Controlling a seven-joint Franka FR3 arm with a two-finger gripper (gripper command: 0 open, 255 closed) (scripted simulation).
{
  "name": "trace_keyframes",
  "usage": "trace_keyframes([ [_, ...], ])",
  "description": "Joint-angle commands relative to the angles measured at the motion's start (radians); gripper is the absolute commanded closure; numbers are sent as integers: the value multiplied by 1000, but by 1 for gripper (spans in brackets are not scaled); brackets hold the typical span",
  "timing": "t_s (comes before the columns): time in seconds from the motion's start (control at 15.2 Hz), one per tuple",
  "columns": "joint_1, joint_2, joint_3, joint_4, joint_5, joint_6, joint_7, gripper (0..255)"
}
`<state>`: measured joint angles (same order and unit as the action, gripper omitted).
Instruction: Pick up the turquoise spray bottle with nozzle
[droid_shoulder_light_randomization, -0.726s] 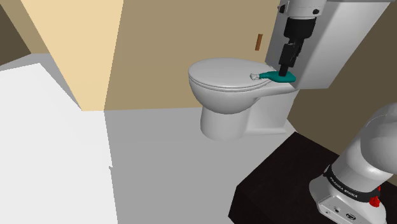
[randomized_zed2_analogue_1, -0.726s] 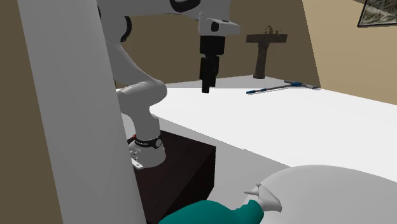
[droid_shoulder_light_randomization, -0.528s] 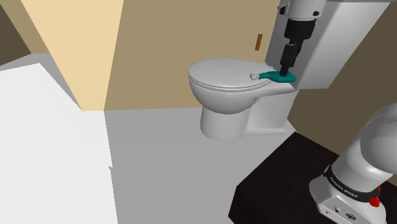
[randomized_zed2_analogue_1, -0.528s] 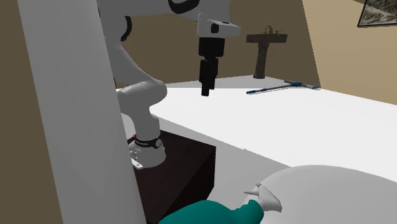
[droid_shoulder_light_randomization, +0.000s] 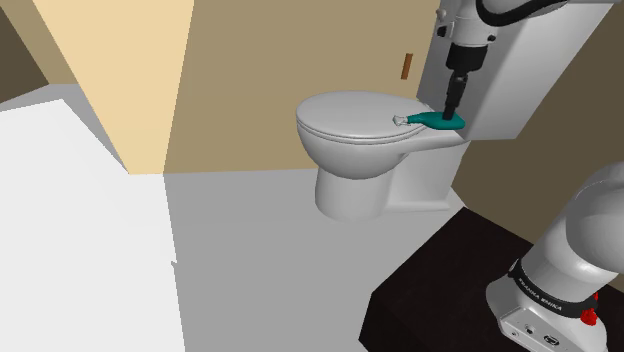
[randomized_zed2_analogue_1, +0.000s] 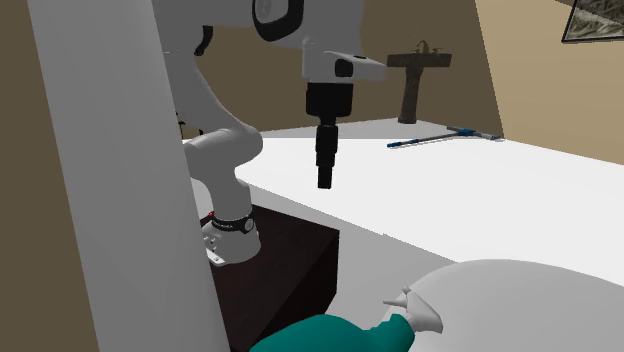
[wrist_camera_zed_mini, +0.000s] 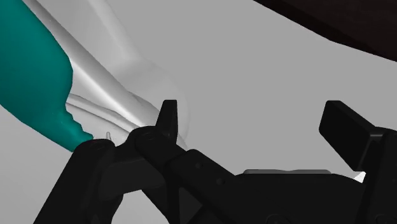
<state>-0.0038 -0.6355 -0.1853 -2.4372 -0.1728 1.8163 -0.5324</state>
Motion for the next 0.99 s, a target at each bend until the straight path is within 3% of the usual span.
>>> trace_keyframes([
  [0.0, 2, 55, -47, 10, -23, 59, -83, 0],
  [0.46, 27, 273, -199, 112, -35, 221, -368, 0],
  [0.92, 58, 548, -316, 290, 81, 341, -689, 0],
])
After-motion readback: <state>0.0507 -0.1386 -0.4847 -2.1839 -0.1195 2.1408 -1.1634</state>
